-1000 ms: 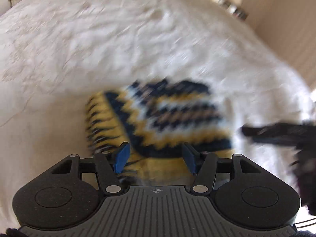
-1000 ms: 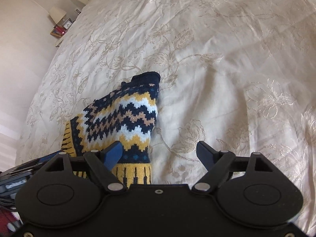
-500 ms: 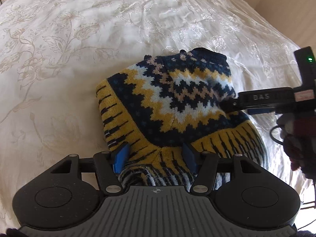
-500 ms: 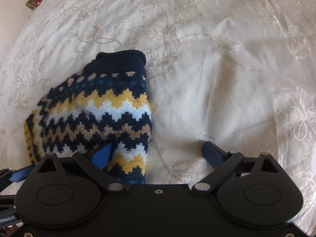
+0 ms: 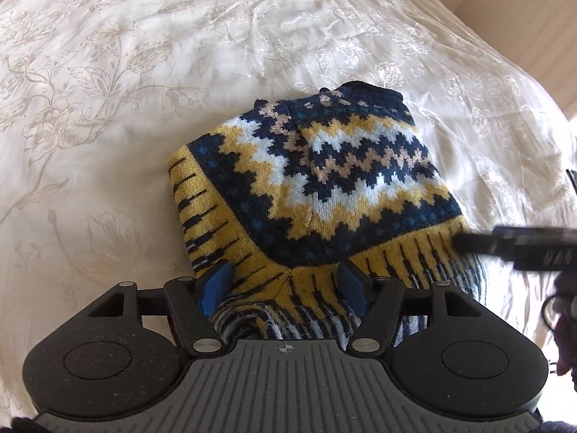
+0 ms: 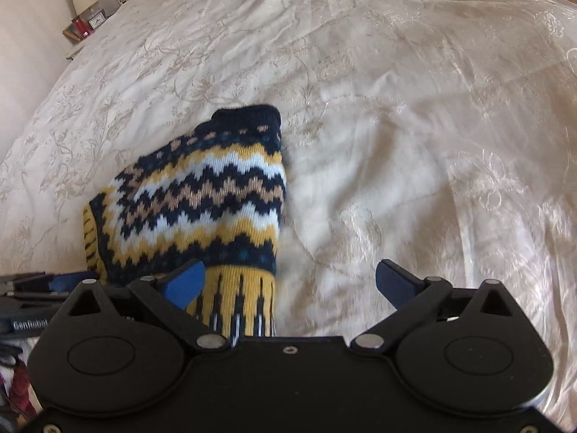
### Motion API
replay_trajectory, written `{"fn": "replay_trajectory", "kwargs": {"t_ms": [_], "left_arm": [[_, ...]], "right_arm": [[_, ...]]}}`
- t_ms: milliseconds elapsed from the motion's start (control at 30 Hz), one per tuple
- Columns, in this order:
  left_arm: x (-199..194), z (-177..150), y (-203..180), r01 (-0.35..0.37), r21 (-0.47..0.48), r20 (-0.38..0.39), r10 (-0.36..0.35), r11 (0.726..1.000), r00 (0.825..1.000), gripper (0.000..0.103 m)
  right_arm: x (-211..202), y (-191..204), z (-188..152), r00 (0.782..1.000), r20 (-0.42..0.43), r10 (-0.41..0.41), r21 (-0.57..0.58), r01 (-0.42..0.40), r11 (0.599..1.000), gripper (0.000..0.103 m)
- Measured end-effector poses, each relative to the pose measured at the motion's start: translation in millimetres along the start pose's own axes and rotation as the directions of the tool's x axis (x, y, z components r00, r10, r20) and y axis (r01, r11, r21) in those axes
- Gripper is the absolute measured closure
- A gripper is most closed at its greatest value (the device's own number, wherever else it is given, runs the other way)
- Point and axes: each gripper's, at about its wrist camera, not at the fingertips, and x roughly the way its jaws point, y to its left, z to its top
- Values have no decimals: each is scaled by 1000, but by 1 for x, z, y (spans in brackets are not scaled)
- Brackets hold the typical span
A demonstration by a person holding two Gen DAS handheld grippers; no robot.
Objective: Fold small clothes
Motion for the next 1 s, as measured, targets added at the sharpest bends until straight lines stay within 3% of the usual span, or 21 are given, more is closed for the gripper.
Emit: {"fn": "replay_trajectory", "kwargs": {"t_ms": [100, 333, 467, 733, 900, 1000], "left_arm": [[3, -2, -3, -2, 36, 5, 2, 999, 1000, 32], [9, -3, -12, 16, 97, -8, -16, 995, 1000, 5], [0, -4, -16, 4, 86, 18, -6, 996, 1000, 5], [-44, -14, -21, -90, -15, 69, 91, 996, 993, 5], [-78, -25, -37, -198, -10, 113, 197, 980, 974, 5], [-101, -32, -48, -216, -24, 169, 216, 976, 962, 6]], "right_arm": [[18, 5, -17, 996, -62, -60, -29, 58, 998, 2], [31, 12, -19, 994, -58, -96, -37, 94, 995, 1], [16, 10, -22, 996, -24, -86, -30, 86, 996, 1], [-24, 12, -28, 995, 74, -60, -5, 60, 998, 1], [-48, 14, -34, 997, 71, -41, -10, 41, 999, 1], [-62, 15, -37, 997, 64, -30, -27, 32, 999, 1]]}}
